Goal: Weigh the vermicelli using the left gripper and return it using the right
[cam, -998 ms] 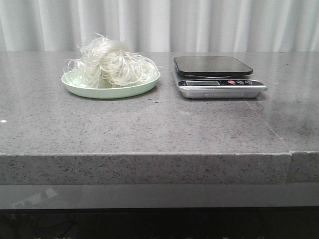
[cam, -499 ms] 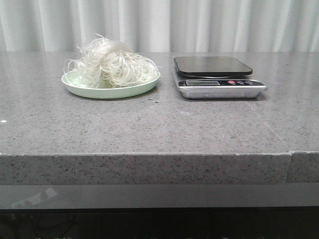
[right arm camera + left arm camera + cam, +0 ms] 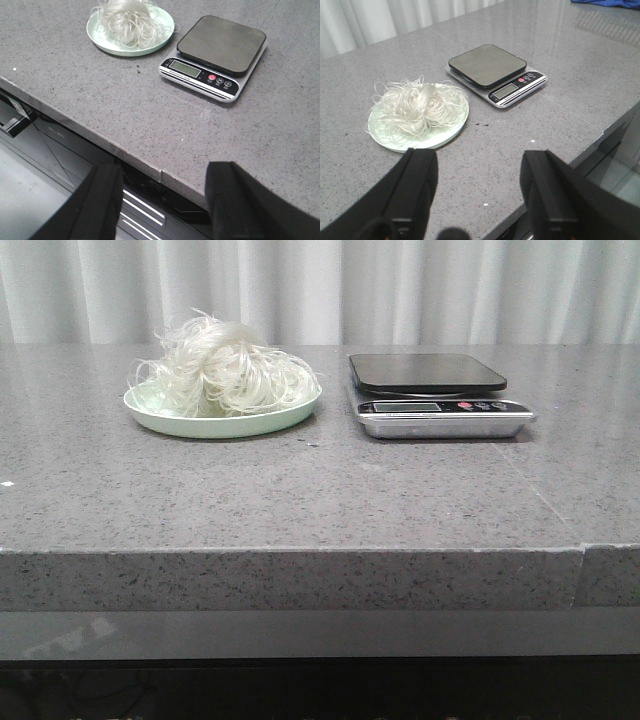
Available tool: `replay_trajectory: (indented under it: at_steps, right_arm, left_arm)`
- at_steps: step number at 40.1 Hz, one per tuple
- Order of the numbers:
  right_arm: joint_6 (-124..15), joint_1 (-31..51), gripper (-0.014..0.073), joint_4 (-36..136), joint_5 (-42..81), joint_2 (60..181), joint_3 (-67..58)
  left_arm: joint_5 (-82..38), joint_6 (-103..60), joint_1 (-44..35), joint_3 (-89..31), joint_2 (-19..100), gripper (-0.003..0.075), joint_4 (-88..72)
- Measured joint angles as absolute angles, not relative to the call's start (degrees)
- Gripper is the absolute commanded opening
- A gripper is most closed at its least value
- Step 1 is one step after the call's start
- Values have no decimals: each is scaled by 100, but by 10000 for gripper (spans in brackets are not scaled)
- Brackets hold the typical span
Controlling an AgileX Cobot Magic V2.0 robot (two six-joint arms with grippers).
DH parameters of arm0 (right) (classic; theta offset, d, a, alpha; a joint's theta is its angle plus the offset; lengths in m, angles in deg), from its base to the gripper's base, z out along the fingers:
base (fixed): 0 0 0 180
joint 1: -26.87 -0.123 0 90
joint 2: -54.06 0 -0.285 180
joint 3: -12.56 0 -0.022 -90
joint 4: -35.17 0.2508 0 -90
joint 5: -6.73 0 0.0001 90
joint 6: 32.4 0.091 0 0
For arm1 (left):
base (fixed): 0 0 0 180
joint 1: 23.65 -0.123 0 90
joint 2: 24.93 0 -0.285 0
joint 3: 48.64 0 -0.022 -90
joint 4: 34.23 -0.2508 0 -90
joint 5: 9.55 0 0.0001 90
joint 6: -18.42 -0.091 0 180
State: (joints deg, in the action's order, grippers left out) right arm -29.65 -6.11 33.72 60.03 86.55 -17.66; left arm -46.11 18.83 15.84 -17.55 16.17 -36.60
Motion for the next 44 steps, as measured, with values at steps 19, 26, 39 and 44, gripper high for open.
replay_trajectory:
  at_steps: [19, 26, 39, 44]
  right_arm:
    - [-2965, -611, 158, 3372, 6026, 8655, -1766]
    - [-2965, -611, 157, 3372, 6026, 8655, -1766]
    - [-2965, -611, 157, 3372, 6073, 8655, -1768]
    - [-2965, -611, 157, 3372, 6077, 8655, -1768]
  left_arm:
    - [-4613, 1883, 1584, -1755, 1617, 155, -3574]
    - [-4623, 1883, 1584, -1755, 1617, 155, -3574]
    - [-4623, 1883, 1584, -1755, 1617, 155, -3574]
    - [-4623, 1883, 1584, -1755, 1617, 155, -3566]
